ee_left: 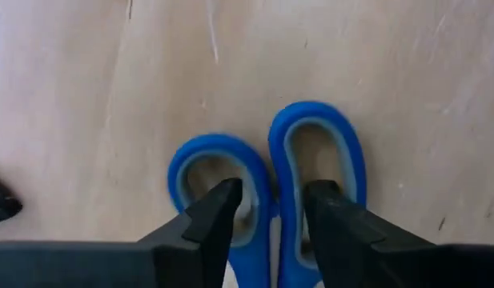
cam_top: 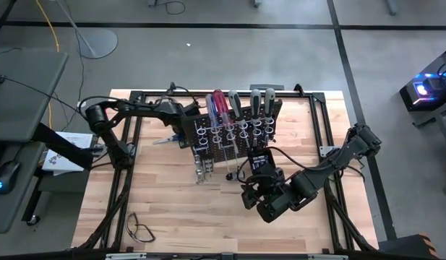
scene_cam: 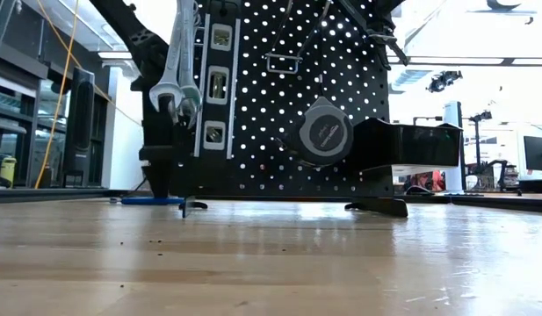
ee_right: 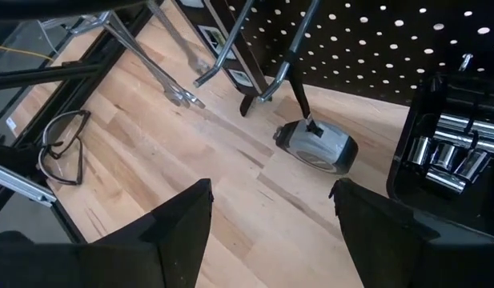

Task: Hang tools onto peg board
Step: Hang the blue scissors on the pegboard

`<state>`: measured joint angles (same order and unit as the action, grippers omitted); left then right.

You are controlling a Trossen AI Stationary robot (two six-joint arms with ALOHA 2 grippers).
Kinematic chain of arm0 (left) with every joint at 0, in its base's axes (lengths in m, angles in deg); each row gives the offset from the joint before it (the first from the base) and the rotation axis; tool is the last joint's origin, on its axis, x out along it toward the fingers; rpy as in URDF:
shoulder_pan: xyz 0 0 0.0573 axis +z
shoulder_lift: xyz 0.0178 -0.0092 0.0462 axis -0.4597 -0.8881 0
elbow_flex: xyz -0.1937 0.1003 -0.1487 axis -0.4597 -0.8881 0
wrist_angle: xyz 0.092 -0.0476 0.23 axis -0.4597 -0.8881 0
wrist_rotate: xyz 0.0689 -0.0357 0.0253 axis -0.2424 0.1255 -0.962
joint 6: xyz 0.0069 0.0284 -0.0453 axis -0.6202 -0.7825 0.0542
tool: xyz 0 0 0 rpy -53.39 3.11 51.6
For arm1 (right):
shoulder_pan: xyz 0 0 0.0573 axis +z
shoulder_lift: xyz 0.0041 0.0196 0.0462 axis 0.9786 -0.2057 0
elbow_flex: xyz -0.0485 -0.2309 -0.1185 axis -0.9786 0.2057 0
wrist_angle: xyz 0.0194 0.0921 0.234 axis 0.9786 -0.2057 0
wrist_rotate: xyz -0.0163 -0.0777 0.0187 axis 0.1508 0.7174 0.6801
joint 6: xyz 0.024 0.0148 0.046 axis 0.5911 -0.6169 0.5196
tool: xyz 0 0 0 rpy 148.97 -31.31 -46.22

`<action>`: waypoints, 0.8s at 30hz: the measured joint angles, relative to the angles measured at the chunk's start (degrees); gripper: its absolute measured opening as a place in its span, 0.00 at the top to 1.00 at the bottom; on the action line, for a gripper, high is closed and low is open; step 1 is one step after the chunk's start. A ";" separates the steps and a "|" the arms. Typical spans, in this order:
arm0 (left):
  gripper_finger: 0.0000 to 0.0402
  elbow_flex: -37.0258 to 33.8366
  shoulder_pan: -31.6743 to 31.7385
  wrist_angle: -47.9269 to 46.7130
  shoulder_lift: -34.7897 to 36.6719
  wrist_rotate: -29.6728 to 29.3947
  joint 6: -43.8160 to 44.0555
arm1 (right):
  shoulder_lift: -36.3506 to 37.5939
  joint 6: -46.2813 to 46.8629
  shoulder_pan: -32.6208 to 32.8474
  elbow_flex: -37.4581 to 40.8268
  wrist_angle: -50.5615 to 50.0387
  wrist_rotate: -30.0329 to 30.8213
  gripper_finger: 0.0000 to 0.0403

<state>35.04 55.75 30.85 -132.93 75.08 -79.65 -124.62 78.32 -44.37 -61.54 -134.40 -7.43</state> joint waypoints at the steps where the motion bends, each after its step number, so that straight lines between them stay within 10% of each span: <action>1: 0.67 0.05 -0.08 0.61 -0.90 -0.84 0.10 | 0.00 0.00 -0.05 0.00 -0.03 -0.04 0.38; 16: 0.88 0.59 -0.75 4.40 -4.93 -2.32 3.77 | 0.00 0.46 -0.40 0.00 0.87 -3.36 0.37; 24: 0.99 -0.85 0.15 -0.80 6.21 0.30 5.60 | 0.00 -0.85 -0.35 0.00 0.89 -2.47 0.37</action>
<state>34.19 55.91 30.05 -126.72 75.38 -74.06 -124.62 77.47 -44.72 -61.54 -133.52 -9.90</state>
